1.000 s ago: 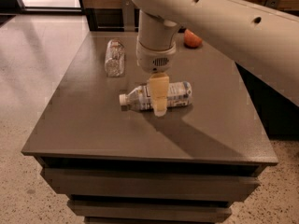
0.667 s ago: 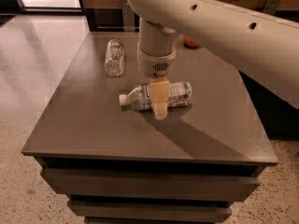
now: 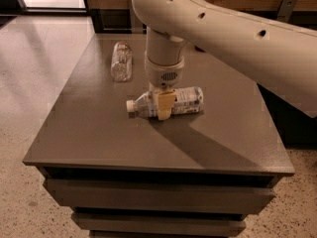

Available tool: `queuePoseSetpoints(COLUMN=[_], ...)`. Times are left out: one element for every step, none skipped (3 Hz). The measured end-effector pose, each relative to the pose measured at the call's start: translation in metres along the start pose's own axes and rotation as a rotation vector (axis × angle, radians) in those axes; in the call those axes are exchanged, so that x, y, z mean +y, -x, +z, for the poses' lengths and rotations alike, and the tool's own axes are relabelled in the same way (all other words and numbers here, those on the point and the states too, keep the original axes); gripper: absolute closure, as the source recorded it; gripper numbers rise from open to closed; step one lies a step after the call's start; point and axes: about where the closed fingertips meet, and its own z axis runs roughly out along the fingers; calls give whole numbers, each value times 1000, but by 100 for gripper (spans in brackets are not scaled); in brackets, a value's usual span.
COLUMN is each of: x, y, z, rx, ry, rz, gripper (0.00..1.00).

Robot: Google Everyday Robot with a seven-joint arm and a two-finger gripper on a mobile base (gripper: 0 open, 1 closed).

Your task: Pick blue plastic bottle

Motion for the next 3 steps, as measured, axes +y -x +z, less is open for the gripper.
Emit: queuePoseSetpoints(x=[1, 0, -1], y=[1, -1, -2], z=[-1, -14, -46], rx=[0, -3, -10], ry=[-3, -30, -93], rz=[-8, -15, -28], gripper=[64, 88, 100])
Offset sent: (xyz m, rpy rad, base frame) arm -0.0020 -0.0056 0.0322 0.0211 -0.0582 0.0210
